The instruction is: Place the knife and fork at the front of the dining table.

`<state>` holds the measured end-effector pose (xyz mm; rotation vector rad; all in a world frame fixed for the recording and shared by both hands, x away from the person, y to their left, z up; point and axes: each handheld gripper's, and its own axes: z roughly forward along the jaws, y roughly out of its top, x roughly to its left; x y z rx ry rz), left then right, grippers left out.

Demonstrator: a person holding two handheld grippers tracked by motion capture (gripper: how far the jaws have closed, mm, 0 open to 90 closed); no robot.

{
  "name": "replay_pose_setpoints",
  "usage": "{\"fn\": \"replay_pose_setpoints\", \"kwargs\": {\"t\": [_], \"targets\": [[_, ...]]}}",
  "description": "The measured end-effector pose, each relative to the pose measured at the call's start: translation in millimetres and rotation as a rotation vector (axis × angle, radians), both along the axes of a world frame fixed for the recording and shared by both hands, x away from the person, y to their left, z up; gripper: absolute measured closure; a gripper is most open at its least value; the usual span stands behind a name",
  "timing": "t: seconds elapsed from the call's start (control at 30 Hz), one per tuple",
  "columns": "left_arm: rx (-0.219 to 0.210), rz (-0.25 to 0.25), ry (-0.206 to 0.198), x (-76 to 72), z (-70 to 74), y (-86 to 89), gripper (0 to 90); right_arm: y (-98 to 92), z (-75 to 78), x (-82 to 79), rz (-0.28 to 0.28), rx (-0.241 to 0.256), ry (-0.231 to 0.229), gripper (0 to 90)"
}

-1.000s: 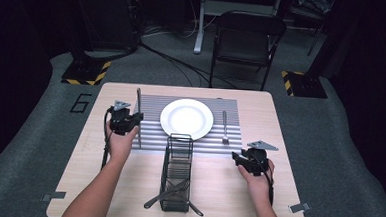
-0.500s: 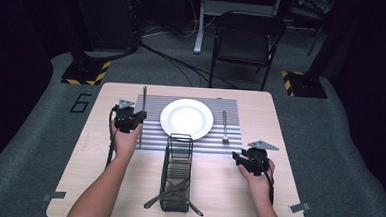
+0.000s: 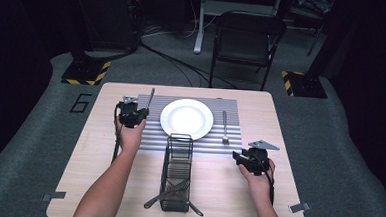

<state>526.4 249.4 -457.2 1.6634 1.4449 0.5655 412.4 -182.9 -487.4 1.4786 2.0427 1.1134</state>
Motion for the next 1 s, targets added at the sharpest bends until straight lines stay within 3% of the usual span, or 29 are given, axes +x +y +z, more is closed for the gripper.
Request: {"fn": "replay_pose_setpoints", "kwargs": {"t": [0.1, 0.53, 0.63, 0.67, 0.97, 1.0], "targets": [[-0.013, 0.025, 0.001, 2.9, -2.9, -1.2, 82.5, -0.5, -0.1, 0.2, -0.003, 0.0, 0.0, 55.3], [-0.063, 0.149, 0.084, 17.3, -23.9, 2.7, 82.4, -1.7, 1.0, -0.2, -0.001, 0.006, -0.008, 55.3], [-0.067, 0.163, 0.095, 19.2, -27.0, 4.3, 82.4, -2.1, 1.2, -0.4, 0.002, 0.002, -0.012, 55.3], [-0.058, 0.173, 0.122, 23.0, -28.2, 4.5, 82.5, -2.1, 1.2, -0.4, 0.001, 0.002, -0.012, 55.3], [-0.076, 0.185, 0.126, 34.2, -31.7, -1.2, 82.4, -2.1, 0.5, -0.7, 0.003, 0.006, -0.008, 55.3], [-0.075, 0.185, 0.145, 36.3, -34.6, -3.2, 82.5, -2.5, 0.5, -0.7, 0.002, 0.006, -0.007, 55.3]]}}
